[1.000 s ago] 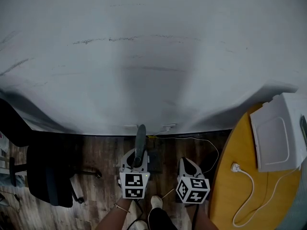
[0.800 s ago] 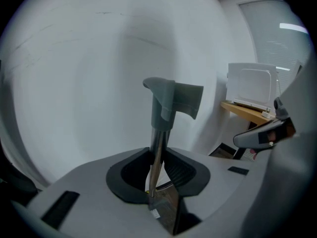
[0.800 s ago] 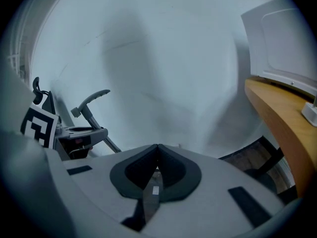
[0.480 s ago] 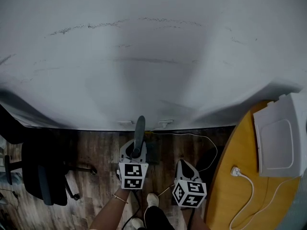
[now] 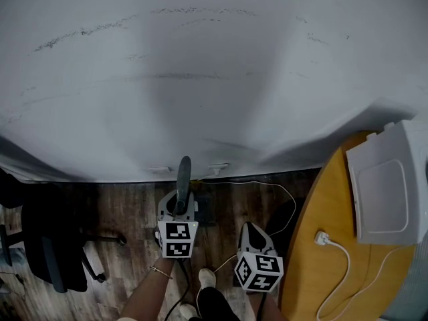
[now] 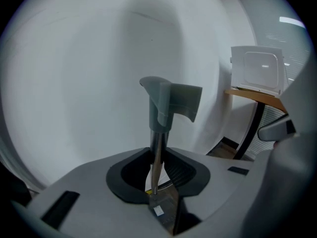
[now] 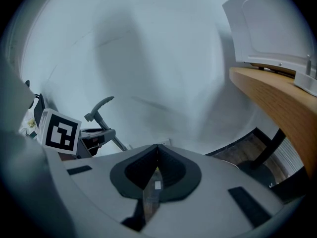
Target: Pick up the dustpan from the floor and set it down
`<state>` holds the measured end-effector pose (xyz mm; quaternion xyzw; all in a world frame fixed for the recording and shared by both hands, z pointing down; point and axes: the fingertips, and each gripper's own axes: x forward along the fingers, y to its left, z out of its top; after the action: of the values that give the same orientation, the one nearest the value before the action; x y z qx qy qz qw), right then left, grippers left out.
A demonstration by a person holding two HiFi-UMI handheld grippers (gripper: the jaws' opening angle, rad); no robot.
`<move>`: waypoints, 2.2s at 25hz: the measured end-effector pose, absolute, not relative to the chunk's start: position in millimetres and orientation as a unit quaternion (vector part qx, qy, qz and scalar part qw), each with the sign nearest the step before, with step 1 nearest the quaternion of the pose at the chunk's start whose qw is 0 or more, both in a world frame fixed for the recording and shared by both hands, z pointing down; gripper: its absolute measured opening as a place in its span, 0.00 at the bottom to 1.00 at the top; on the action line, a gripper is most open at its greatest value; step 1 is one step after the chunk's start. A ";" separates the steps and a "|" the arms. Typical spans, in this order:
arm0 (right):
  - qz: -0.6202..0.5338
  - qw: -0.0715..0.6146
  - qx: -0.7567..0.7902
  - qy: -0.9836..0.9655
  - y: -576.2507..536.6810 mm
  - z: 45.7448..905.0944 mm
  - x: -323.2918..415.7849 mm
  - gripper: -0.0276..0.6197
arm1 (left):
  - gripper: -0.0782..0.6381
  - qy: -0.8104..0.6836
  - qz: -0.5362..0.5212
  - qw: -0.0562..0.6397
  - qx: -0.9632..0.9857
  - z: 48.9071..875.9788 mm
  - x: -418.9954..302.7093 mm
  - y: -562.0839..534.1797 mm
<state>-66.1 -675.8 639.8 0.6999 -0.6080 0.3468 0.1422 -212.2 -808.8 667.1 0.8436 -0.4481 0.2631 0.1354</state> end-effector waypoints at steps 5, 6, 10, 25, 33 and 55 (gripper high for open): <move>0.354 0.144 0.702 -0.601 -672.3 649.7 -62.7 0.09 | 0.24 -0.451 0.271 0.136 0.840 683.1 -209.2 -814.6; 0.355 0.144 0.702 -0.601 -671.8 651.1 -63.1 0.09 | 0.24 -0.451 0.271 0.135 0.839 685.4 -209.4 -815.1; 0.358 0.143 0.701 -0.600 -672.0 655.0 -64.2 0.09 | 0.24 -0.452 0.269 0.134 0.840 689.1 -208.0 -819.2; 0.361 0.139 0.708 -0.591 -678.1 664.7 -52.7 0.09 | 0.24 -0.470 0.252 0.140 0.834 699.7 -209.6 -848.7; 0.362 0.136 0.709 -0.590 -680.3 665.4 -54.4 0.09 | 0.24 -0.461 0.239 0.131 0.844 698.6 -202.6 -854.6; 0.362 0.115 0.716 -0.585 -681.8 650.1 -52.5 0.09 | 0.32 -0.469 0.228 0.166 0.837 691.8 -218.4 -840.1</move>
<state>-52.5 -681.8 650.1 0.7162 -0.5852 0.3625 0.1151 -218.4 -840.1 691.8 0.8372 -0.4686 0.2284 0.1657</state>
